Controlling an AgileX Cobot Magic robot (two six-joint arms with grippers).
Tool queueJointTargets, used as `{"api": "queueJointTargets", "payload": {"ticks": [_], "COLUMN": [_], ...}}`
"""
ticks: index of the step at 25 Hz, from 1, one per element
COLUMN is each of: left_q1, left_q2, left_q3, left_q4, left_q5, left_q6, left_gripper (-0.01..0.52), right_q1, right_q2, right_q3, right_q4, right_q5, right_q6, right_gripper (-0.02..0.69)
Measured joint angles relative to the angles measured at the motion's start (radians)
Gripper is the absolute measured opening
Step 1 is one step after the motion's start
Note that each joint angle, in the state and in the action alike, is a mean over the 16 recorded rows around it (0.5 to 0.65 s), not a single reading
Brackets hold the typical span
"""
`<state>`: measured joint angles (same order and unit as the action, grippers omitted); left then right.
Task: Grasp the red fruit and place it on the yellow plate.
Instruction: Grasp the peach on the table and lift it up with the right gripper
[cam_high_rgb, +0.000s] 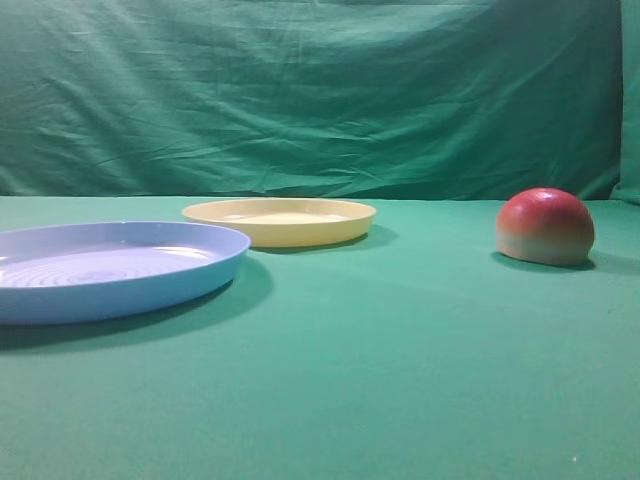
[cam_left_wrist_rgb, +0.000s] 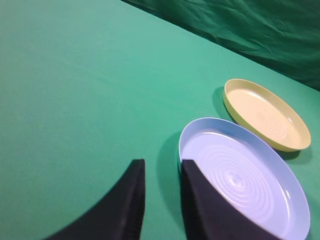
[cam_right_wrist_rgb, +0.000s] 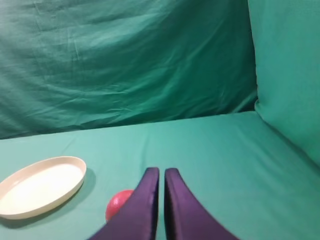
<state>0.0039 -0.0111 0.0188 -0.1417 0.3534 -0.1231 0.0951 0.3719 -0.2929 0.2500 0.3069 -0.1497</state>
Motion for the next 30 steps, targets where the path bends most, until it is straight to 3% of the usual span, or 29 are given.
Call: {"api": "queueJointTargets", "payload": {"ticks": [12,20,24,30], "left_q1": [0.000,0.000,0.000,0.000], "left_q2": [0.000,0.000,0.000,0.000], "left_q3": [0.000,0.000,0.000,0.000], "left_q4": [0.000,0.000,0.000,0.000], "left_q5": [0.000,0.000,0.000,0.000], "left_q6": [0.000,0.000,0.000,0.000], "left_gripper": [0.157,0.157,0.157,0.157], "right_q1": [0.029,0.107,0.143,0.160], "right_q2": [0.610,0.929,1.060,1.218], "right_q3": [-0.409,-0.621,-0.693,-0.760], "right_q4": [-0.014,-0.044,-0.058,-0.065], "right_q5": [0.294,0.400,0.413,0.392], "right_q6": [-0.142,-0.213,-0.217,-0.216], "right_gripper": [0.000,0.011,0.100,0.336]}}
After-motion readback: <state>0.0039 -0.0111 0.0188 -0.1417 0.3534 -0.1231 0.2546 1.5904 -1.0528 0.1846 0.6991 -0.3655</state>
